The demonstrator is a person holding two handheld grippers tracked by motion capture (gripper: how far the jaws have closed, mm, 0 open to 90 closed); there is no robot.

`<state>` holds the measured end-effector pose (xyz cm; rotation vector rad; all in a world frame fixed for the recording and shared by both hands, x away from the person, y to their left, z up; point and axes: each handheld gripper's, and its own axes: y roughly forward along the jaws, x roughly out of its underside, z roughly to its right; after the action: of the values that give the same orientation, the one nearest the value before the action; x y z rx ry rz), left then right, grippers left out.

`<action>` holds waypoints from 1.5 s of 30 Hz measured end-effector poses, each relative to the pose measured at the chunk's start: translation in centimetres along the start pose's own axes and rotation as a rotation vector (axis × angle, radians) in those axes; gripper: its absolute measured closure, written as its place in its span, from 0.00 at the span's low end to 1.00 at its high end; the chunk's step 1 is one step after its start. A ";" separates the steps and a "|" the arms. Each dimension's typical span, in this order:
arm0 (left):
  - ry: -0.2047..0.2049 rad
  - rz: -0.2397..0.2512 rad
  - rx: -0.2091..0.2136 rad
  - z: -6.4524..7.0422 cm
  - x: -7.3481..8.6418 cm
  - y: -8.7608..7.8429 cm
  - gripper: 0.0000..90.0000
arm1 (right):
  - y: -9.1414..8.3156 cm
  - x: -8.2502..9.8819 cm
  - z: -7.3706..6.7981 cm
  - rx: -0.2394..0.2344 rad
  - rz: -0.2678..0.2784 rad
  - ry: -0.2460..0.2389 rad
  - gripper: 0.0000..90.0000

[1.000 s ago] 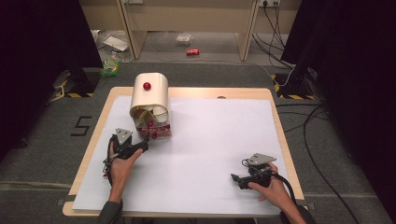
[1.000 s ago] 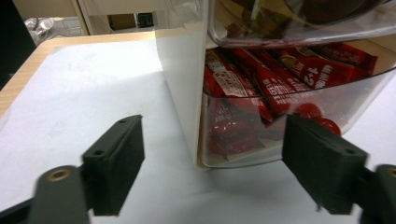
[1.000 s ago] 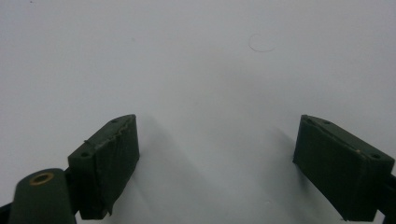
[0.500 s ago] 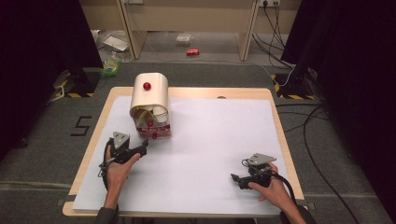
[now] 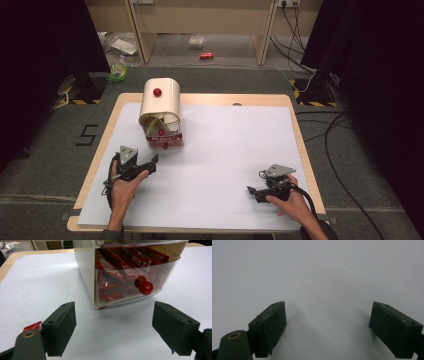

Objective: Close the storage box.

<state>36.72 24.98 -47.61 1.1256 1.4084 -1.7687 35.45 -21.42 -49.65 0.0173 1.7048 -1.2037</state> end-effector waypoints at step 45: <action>0.033 -0.032 0.018 2.1 3.5 -4.0 0.21 | 0.0 0.0 0.0 0.001 -0.001 0.000 0.16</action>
<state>31.23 24.08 -48.73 1.1527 1.4404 -1.7956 35.44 -21.41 -49.64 0.0177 1.7044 -1.2052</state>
